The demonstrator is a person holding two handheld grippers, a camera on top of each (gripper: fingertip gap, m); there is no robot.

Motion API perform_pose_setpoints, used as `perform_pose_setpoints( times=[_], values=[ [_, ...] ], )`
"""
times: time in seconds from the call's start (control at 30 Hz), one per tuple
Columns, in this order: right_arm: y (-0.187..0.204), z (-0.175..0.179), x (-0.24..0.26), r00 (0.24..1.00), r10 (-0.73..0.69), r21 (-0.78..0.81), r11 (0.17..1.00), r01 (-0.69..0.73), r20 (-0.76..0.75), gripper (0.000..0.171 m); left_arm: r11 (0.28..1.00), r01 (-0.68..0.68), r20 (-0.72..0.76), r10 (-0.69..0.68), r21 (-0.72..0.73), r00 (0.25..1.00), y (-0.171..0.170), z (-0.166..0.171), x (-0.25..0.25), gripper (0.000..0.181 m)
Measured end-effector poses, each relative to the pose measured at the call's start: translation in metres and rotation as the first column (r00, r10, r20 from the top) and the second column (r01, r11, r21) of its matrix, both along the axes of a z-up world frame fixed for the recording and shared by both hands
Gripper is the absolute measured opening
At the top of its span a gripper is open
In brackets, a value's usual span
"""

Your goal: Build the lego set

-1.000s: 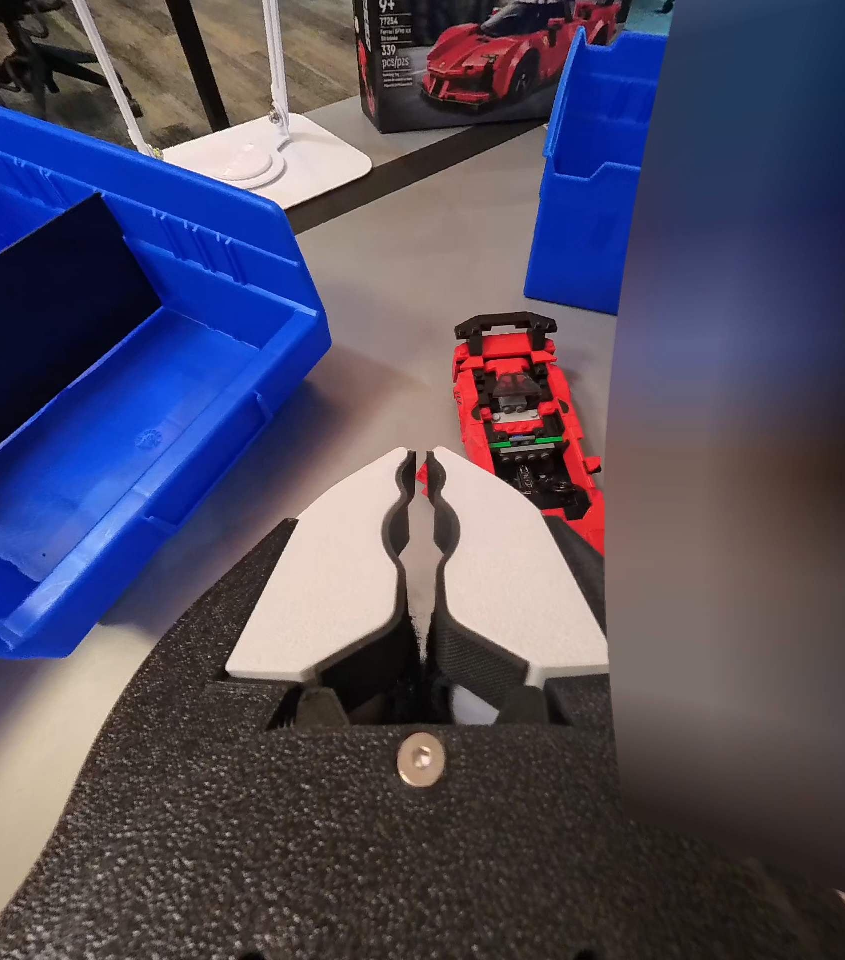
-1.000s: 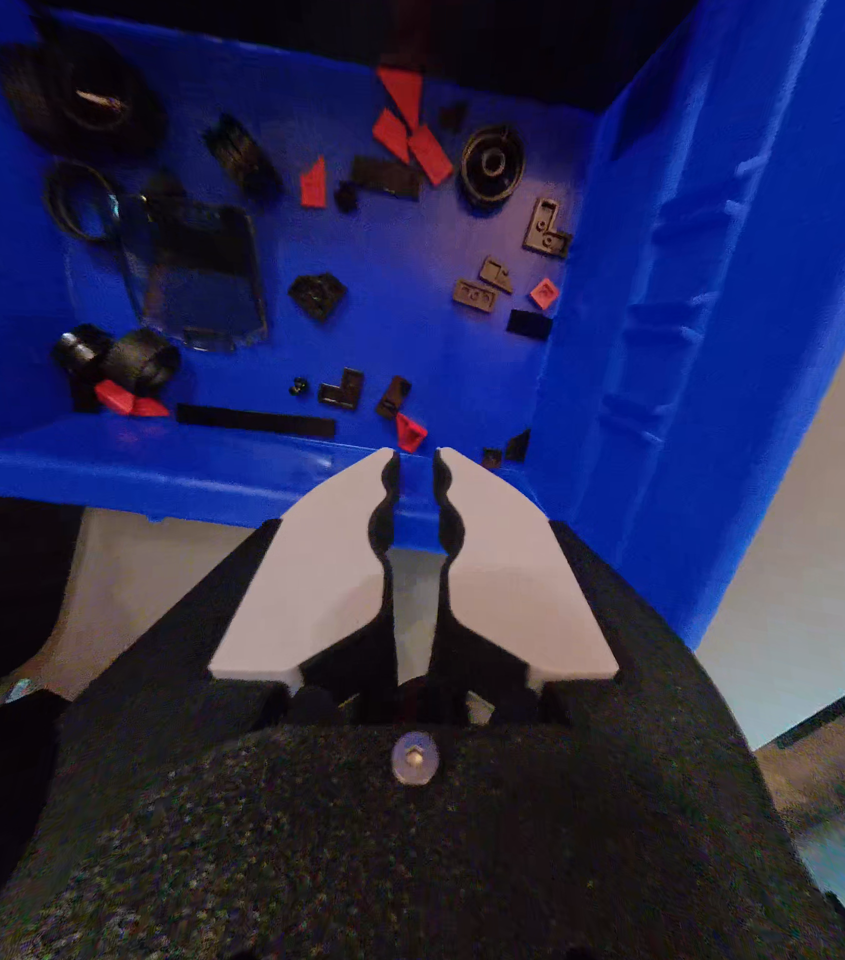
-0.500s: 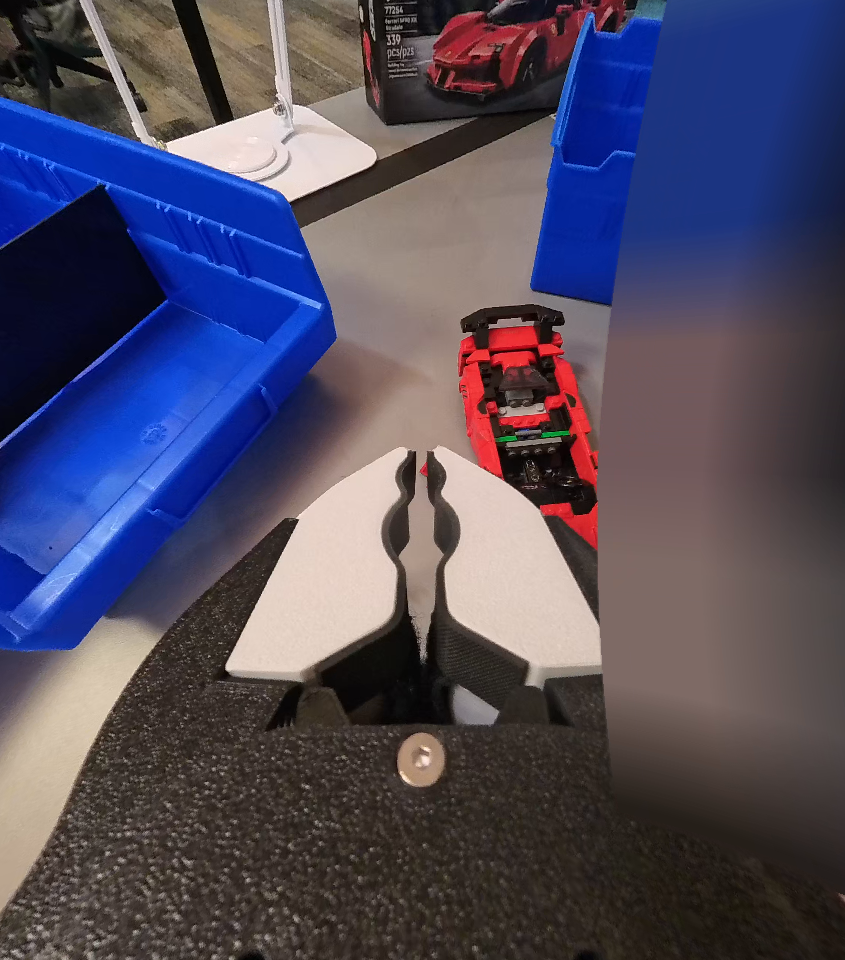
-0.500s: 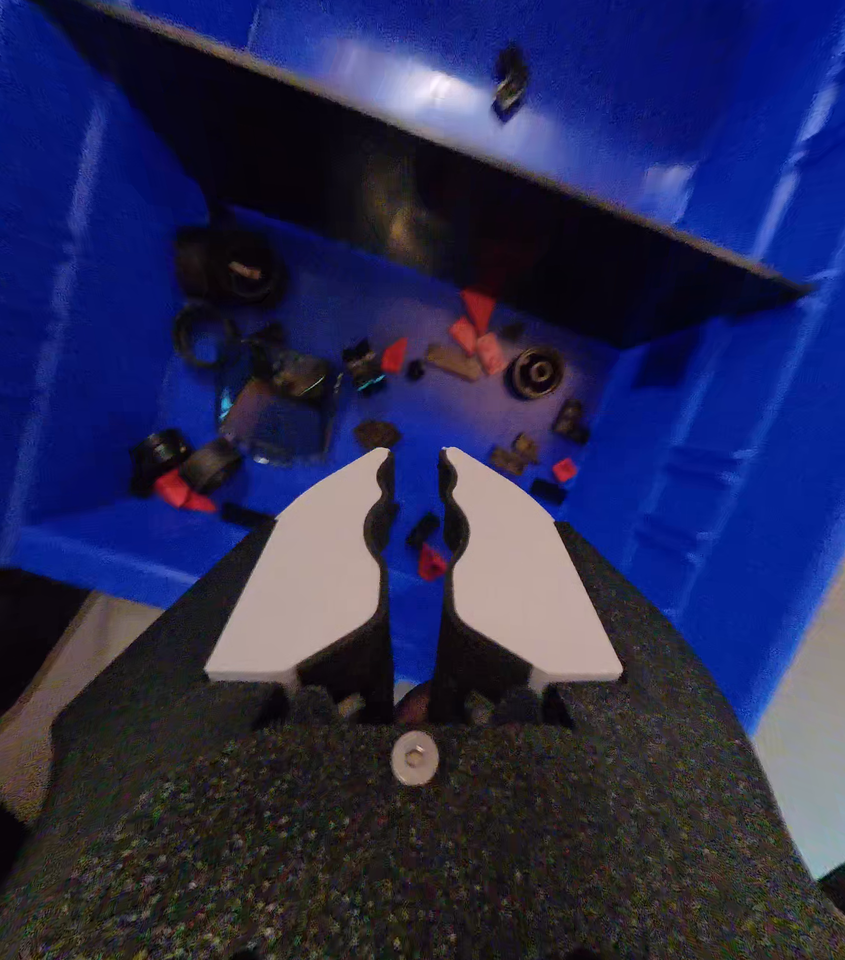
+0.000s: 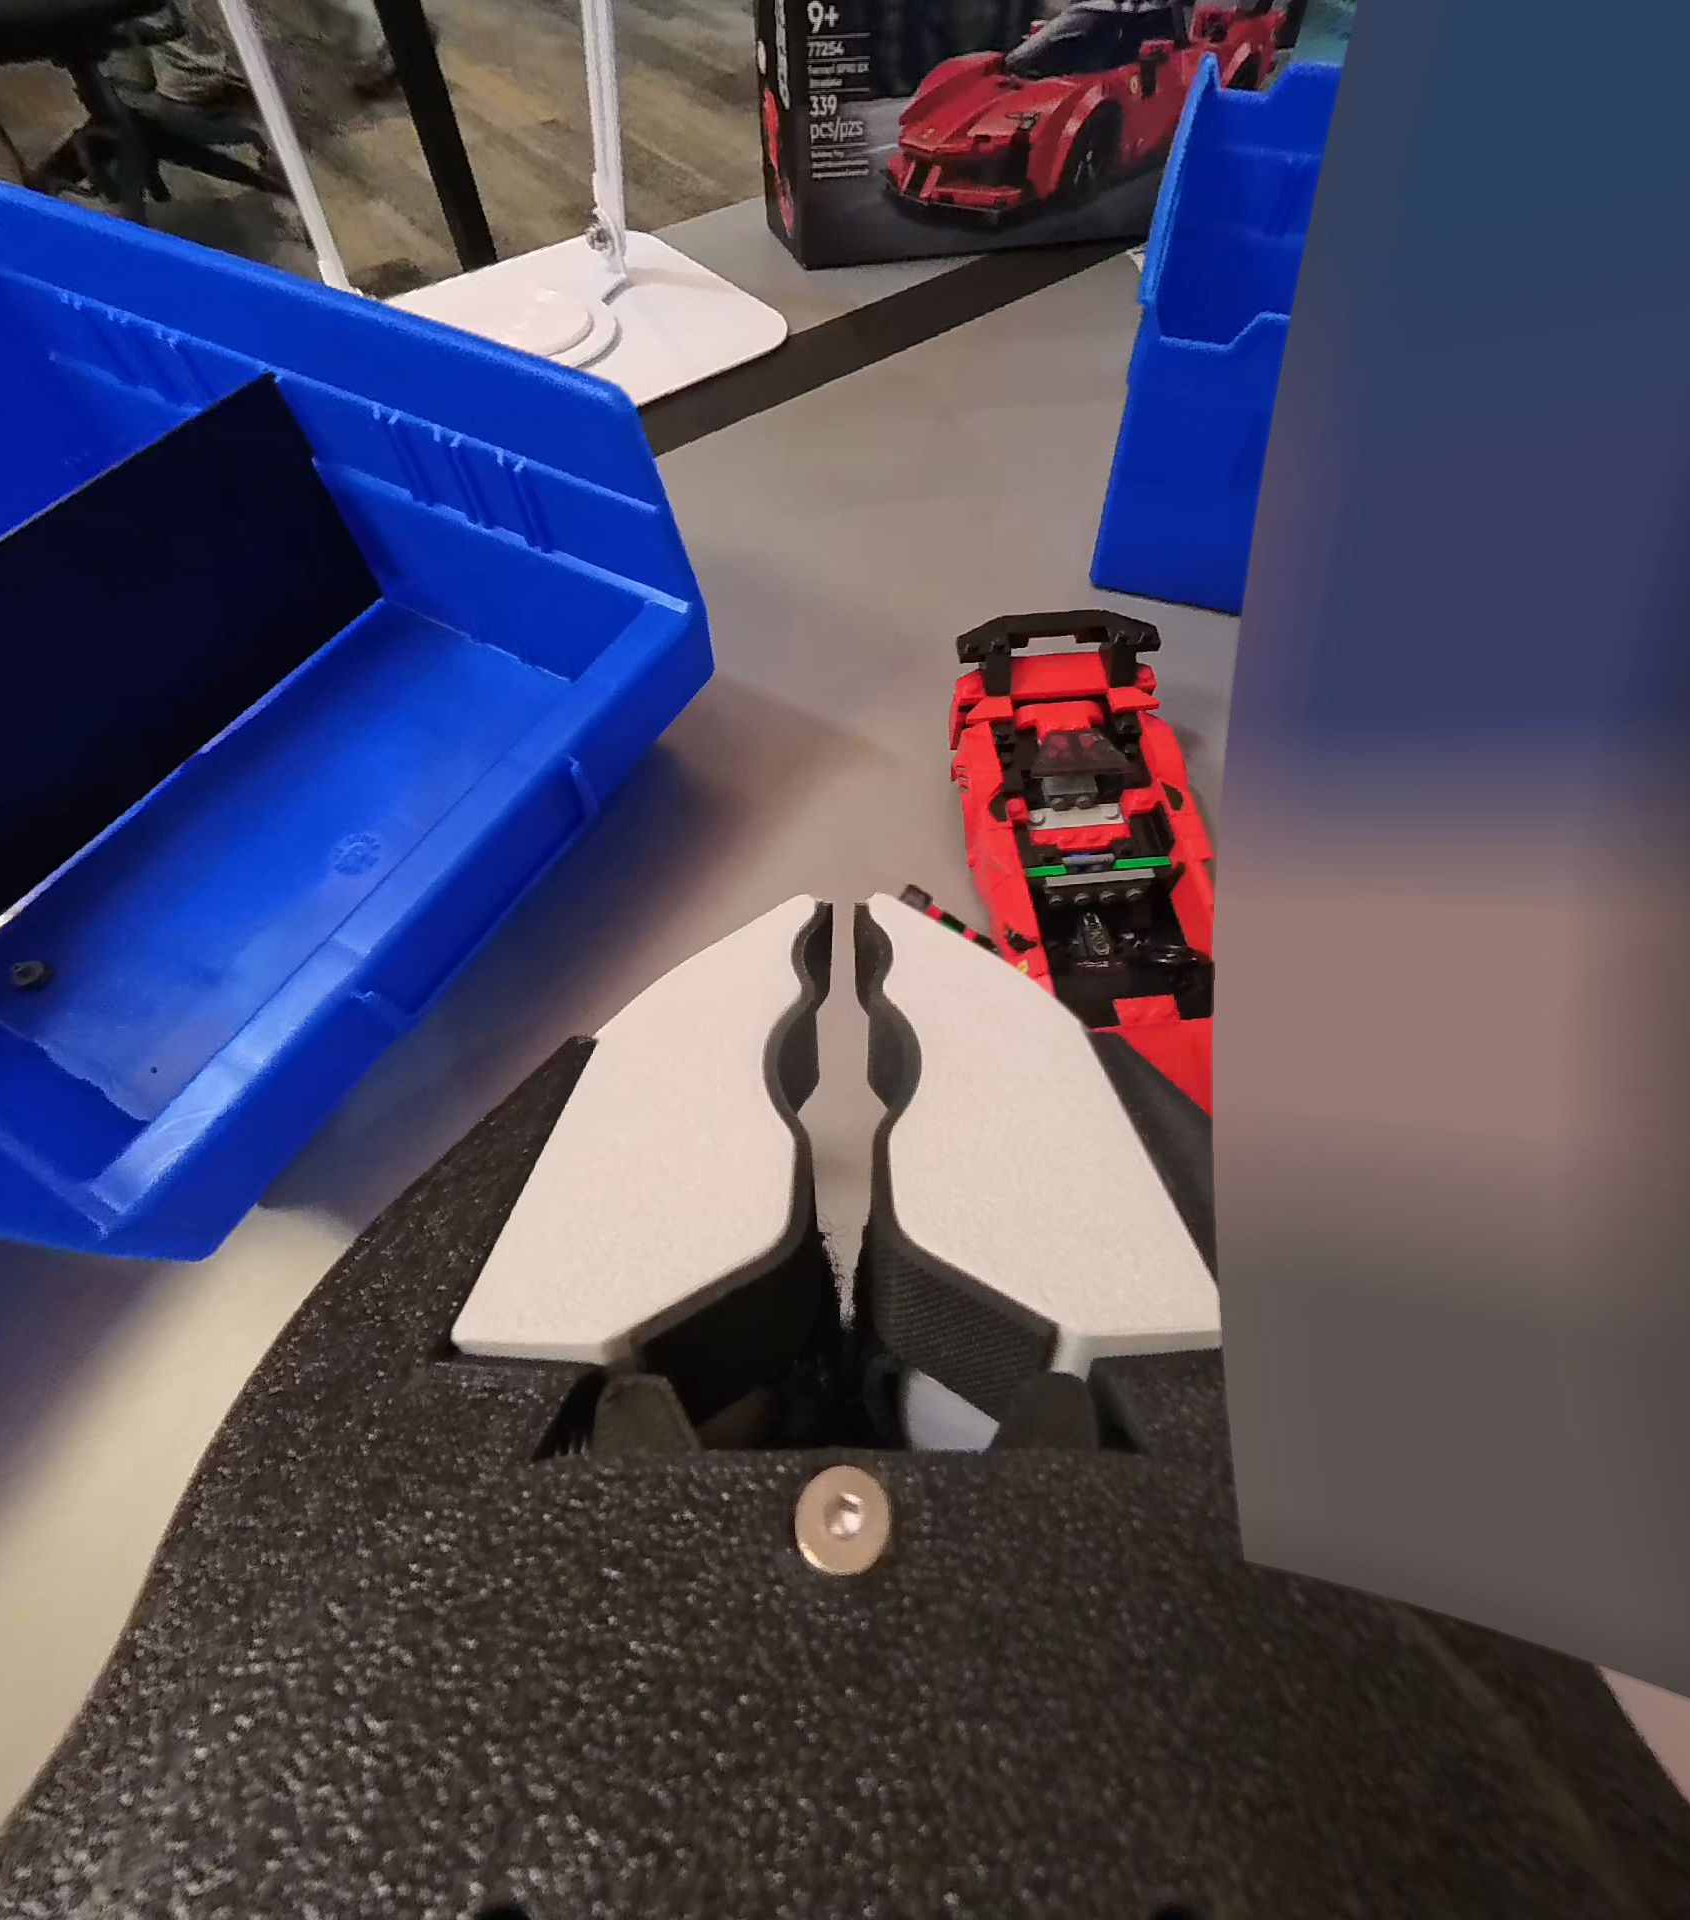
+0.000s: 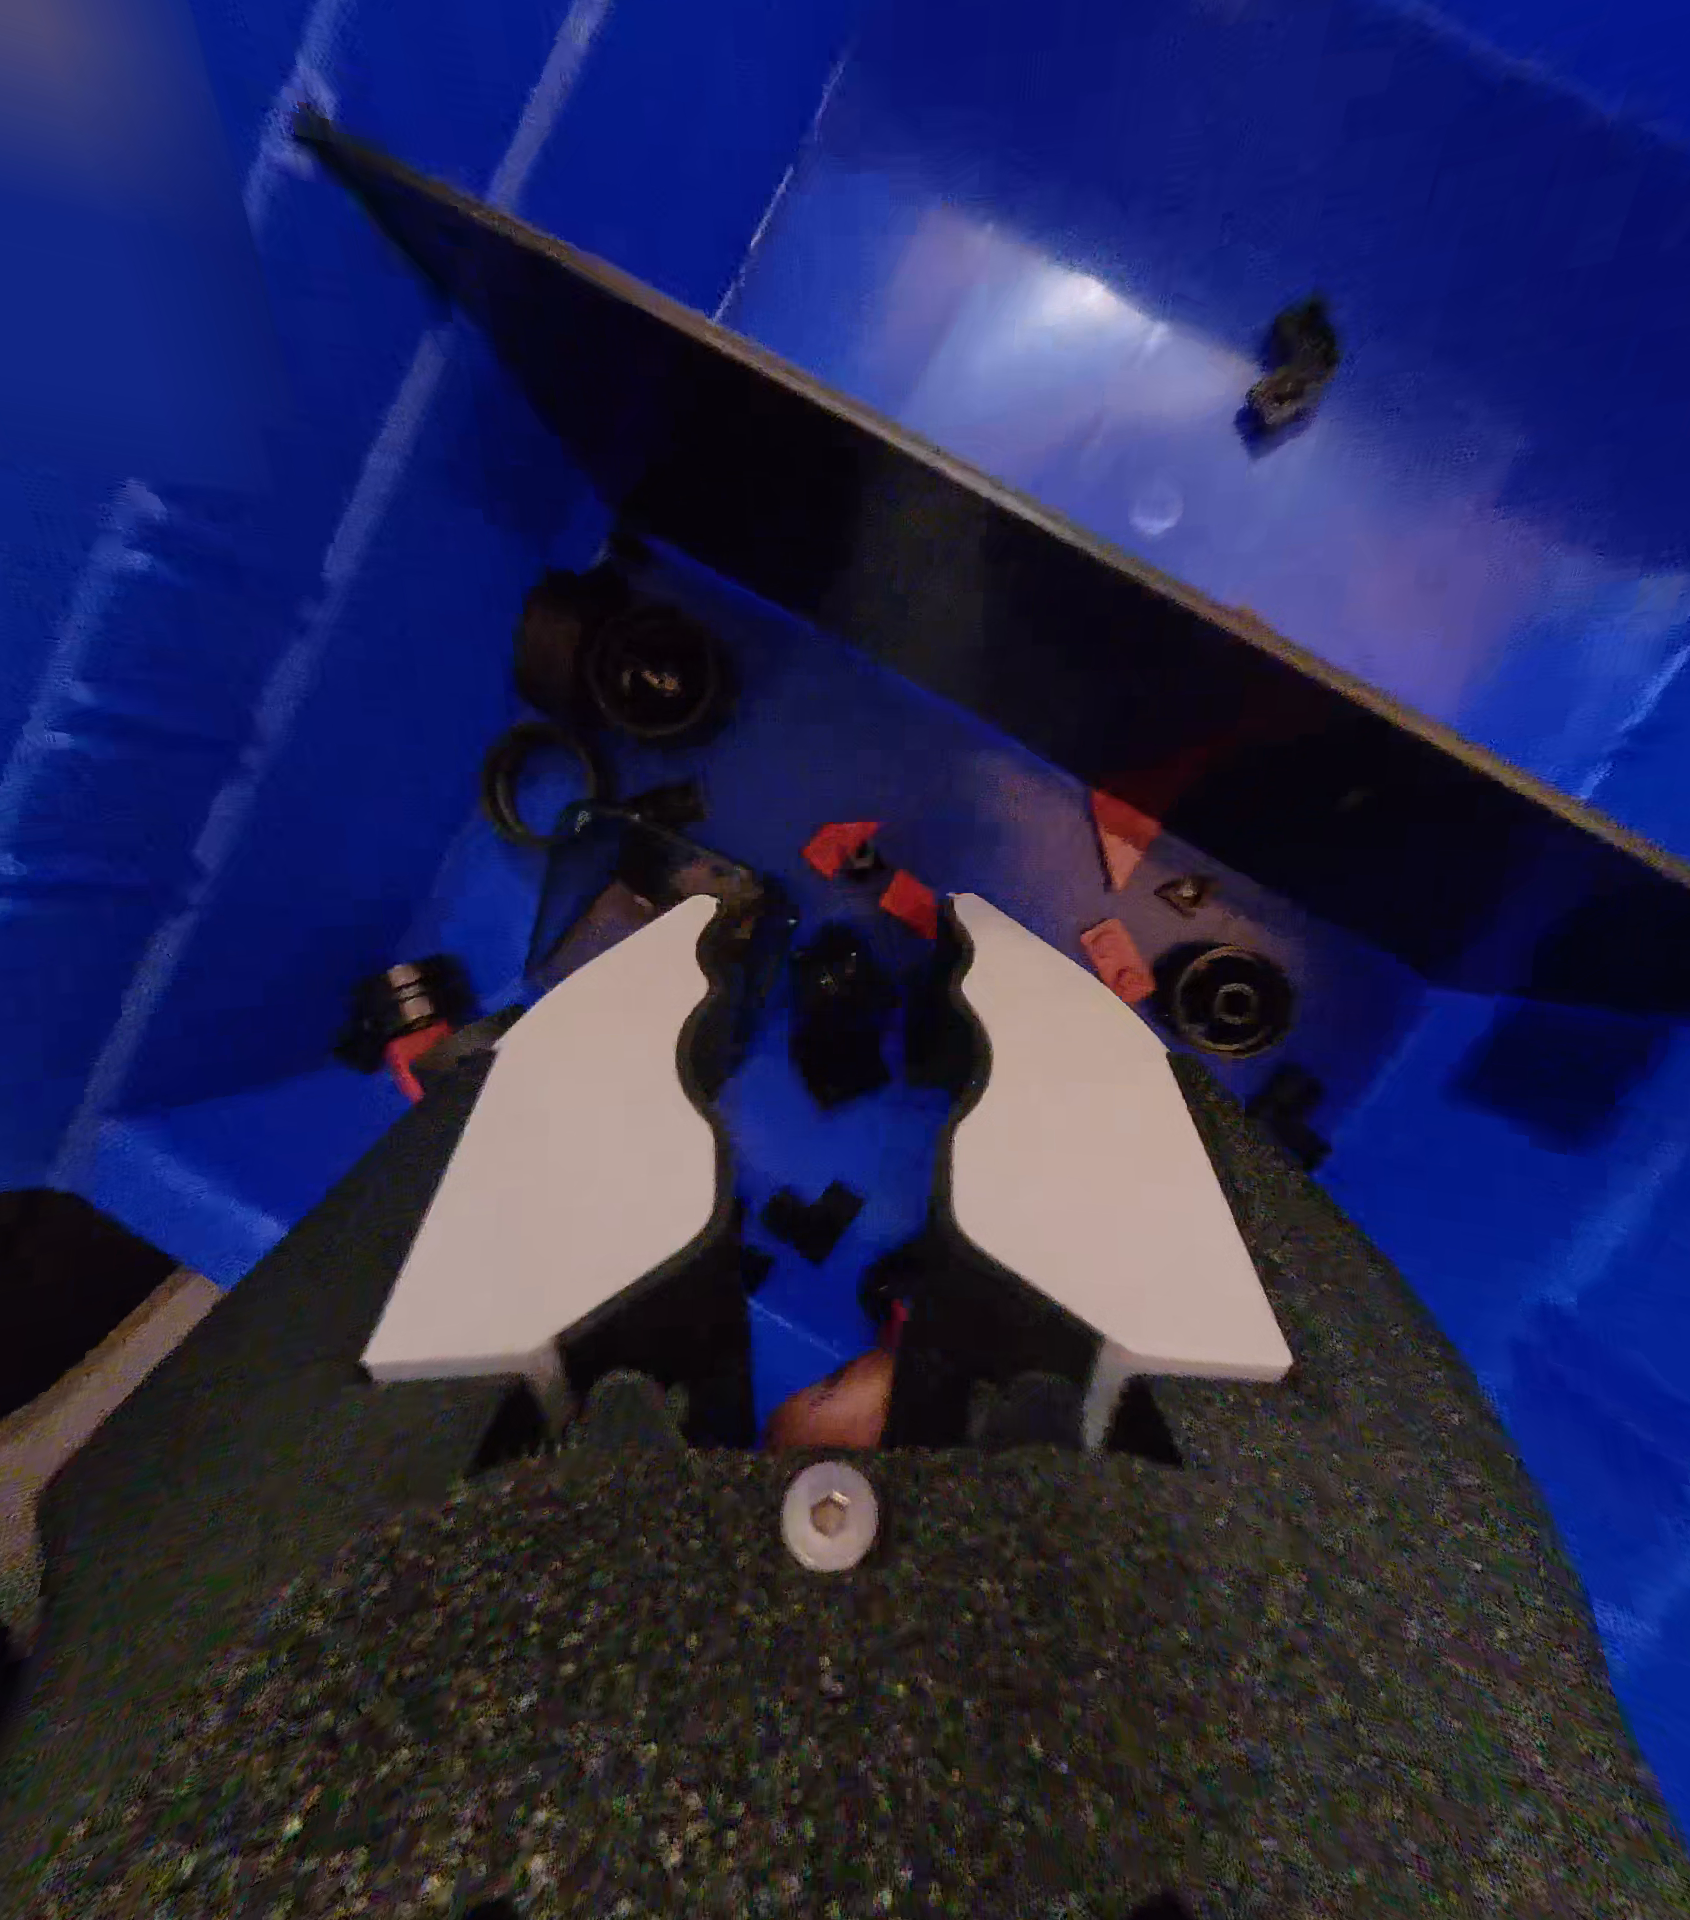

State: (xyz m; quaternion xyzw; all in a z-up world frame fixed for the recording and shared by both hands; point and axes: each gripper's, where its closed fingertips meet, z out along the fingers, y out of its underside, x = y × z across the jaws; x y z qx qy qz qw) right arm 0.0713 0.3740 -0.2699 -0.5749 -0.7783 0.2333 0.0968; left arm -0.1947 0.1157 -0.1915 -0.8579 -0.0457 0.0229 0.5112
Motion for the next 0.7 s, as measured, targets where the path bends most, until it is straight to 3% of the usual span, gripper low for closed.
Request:
perform_pose_setpoints(
  times=[0.03,0.2,0.27,0.33,0.4,0.57,0.7],
  values=[
    [0.004,0.004,-0.005,0.999,-0.029,0.009,1.0,0.029,-0.039,0.038,1.0,-0.003,0.004,0.003,0.003,1.0,-0.001,0.0,-0.002,0.004],
    [0.023,0.001,-0.02,0.986,-0.137,0.058,0.988,0.143,-0.098,0.048,1.0,-0.004,0.004,0.004,0.019,1.0,-0.003,0.004,-0.002,0.004],
    [0.023,-0.011,-0.01,0.993,-0.115,0.1,0.988,0.116,-0.014,0.044,1.0,-0.009,-0.007,0.009,0.019,1.0,-0.006,0.004,-0.002,0.004],
    [0.02,-0.012,-0.004,0.997,-0.081,0.14,0.987,0.078,0.012,0.026,1.0,-0.015,-0.006,0.015,0.022,1.0,-0.009,0.006,-0.003,0.004],
    [0.011,-0.008,0.006,0.997,-0.029,0.131,0.991,0.02,0.068,0.03,0.999,-0.017,-0.003,0.017,0.032,1.0,-0.011,0.009,-0.003,0.004],
    [0.009,0.045,-0.018,0.989,-0.002,0.172,0.985,0.027,-0.147,0.038,0.999,-0.017,-0.024,0.018,0.048,1.0,-0.02,0.019,-0.001,0.004],
    [-0.017,0.079,-0.05,0.952,0.174,0.211,0.97,-0.122,-0.253,0.054,0.998,-0.02,-0.018,0.021,0.058,1.0,-0.031,0.024,0.002,0.005]
  ],
)
